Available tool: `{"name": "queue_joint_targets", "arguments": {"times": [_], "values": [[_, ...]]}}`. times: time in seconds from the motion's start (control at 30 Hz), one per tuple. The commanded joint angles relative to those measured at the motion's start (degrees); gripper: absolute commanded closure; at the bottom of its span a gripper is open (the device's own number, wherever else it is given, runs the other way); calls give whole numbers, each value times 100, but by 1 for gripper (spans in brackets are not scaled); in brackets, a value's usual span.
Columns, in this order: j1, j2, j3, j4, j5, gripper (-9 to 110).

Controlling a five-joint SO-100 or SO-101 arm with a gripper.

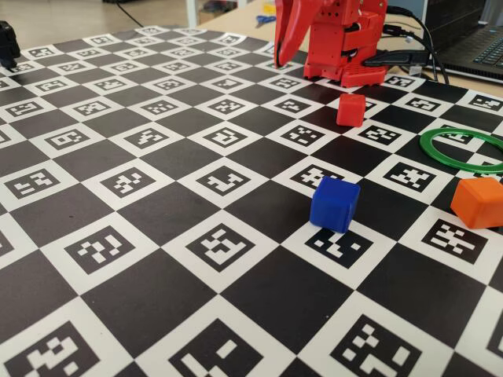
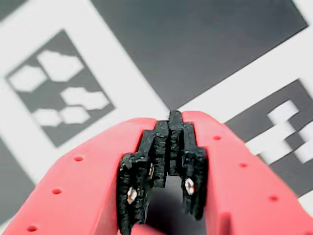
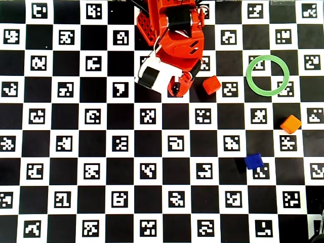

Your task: Grab the red cube then put it in the green circle then put the blue cube on top and finally the orange cube on top

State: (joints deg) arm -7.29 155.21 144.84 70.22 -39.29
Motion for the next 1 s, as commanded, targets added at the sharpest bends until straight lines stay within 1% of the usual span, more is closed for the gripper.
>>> {"name": "queue_joint_targets", "arguments": {"times": [0.0, 0.13, 0.33, 0.4, 0.47, 0.63, 0.77, 0.93, 0.97], "values": [[-176, -457, -1529, 571, 1371, 107], [-642, -765, -2364, 1301, 2145, 104], [-1362, -1239, -3270, 2206, 2944, 97], [-1556, -1433, -3454, 2364, 3287, 94], [-1705, -1679, -3586, 2558, 3709, 87], [-2188, -2030, -3551, 2628, 4588, 74], [-2435, -2162, -3507, 2602, 4939, 65], [-2320, -2312, -3094, 2276, 5194, 54], [-2294, -2338, -2936, 2118, 5159, 53]]}}
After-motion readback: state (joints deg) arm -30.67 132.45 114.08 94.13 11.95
